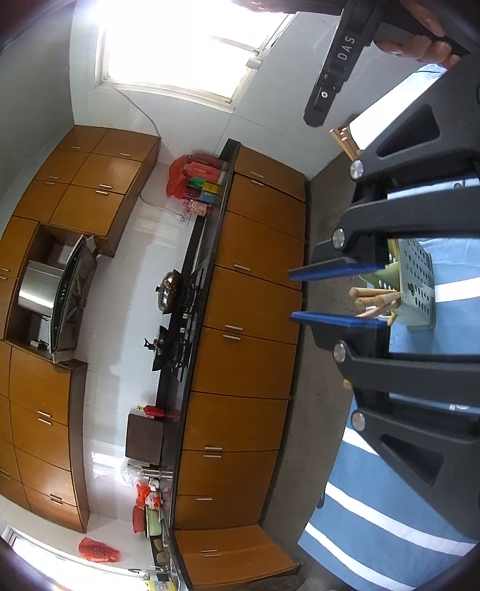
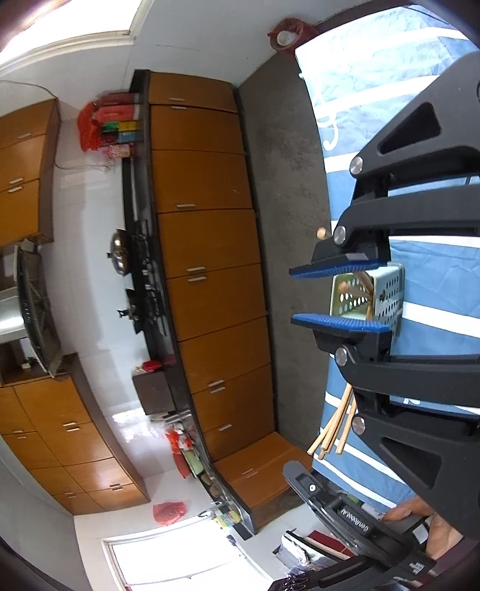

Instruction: Organize utensils

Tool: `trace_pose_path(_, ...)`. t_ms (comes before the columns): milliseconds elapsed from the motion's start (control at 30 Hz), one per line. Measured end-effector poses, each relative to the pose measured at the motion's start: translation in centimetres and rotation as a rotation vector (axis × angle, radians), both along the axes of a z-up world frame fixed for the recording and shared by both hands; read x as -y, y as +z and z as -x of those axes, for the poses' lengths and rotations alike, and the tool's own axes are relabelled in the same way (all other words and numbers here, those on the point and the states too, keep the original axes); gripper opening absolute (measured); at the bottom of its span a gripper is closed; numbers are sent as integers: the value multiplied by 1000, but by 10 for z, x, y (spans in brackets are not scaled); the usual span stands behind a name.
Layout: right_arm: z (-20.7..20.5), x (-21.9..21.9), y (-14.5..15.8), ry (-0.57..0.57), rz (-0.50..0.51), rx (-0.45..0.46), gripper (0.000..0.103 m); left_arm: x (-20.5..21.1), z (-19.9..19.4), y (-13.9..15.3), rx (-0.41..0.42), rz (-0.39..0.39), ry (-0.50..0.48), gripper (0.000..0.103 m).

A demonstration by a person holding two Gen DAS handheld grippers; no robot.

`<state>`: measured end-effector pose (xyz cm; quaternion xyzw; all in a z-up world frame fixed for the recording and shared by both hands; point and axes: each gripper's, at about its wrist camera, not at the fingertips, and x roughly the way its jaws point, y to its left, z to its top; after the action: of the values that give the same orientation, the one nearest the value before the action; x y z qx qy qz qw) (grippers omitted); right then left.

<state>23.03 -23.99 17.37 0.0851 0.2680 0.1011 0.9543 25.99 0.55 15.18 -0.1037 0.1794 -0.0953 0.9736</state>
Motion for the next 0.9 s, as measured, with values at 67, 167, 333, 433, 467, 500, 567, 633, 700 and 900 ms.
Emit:
trace_pose_path(67, 7, 1, 3, -11, 13, 26, 36, -5, 9, 2, 7, -3, 6, 25)
trace_pose_path(167, 26, 3, 1, -26, 47, 74, 43, -14, 27, 0, 10, -11, 13, 32)
trace_pose_path(333, 62, 3, -14, -49, 66, 135, 61, -25, 59, -12, -1, -57, 17, 50)
trace_pose_path(433, 83, -3, -25, -59, 96, 176, 76, -30, 84, -23, 11, -105, 12, 67)
trace_pose_path(467, 90, -6, -30, -62, 107, 190, 82, -31, 93, -28, 16, -116, 12, 71)
trace_pose_path(500, 95, -8, -33, -65, 115, 199, 84, -32, 100, -33, 18, -120, 11, 77)
trace_pose_path(567, 106, -14, -42, -67, 131, 219, 92, -35, 115, -43, 19, -124, 11, 85)
trace_pose_path(633, 115, -19, -50, -79, 140, 232, 96, -37, 131, -56, 23, -128, 22, 95)
trace_pose_path(700, 123, -23, -57, -94, 147, 244, 99, -38, 141, -64, 22, -136, 34, 99)
trace_pose_path(900, 148, -38, -83, -131, 224, 269, 101, -35, 169, -86, 35, -169, 89, 99)
